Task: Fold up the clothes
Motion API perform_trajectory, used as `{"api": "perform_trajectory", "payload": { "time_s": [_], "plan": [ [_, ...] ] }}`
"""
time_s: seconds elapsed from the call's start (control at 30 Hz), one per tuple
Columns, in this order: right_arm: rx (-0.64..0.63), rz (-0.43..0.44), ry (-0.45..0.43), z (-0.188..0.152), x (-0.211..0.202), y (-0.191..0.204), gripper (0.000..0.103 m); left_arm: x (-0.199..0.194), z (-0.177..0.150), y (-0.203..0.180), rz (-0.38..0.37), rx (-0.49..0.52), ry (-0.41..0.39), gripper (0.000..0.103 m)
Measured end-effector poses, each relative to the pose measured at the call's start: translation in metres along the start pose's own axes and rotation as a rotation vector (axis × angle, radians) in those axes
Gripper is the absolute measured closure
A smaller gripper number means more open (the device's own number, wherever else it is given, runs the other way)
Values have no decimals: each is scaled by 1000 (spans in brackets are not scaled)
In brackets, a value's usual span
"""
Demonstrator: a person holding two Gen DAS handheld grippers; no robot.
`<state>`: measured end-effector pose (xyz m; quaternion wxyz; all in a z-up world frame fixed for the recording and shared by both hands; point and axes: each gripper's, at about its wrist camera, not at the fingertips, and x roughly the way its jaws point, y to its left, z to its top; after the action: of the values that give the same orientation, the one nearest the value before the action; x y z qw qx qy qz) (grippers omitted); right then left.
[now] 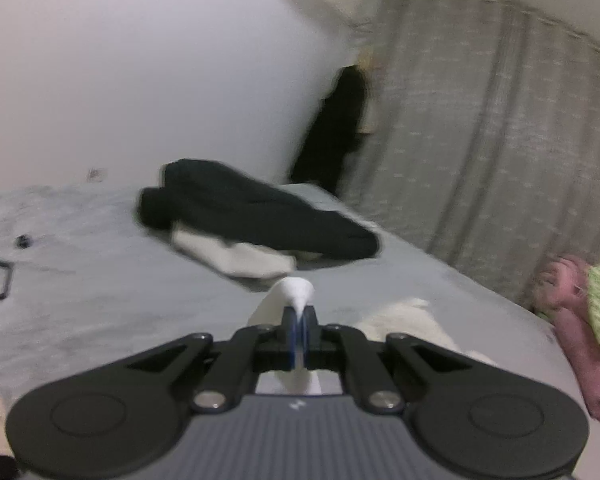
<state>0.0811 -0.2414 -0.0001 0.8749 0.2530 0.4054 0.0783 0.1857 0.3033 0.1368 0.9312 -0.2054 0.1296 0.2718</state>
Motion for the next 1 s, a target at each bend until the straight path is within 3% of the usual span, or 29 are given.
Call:
{"api": "perform_trajectory", "payload": {
  "time_s": [0.2,0.27,0.47,0.53,0.6,1.0],
  "plan": [
    [-9,-13,-9,-3,5,2,63,18,10,9,203,-66,108,100],
    [-24,-18,-15,-4,6,4,63,27,9,14,229,-122,159,100],
    [-51,-20,-27,-4,7,7,63,34,-7,13,169,-207,222,94],
    [-49,-18,-29,-3,7,7,63,32,-12,9,148,-196,229,75],
    [-48,-18,-32,-3,6,7,63,31,-17,5,126,-184,237,66],
    [29,-15,-87,10,-9,-12,57,6,-74,-45,-46,-79,344,58]
  ]
}}
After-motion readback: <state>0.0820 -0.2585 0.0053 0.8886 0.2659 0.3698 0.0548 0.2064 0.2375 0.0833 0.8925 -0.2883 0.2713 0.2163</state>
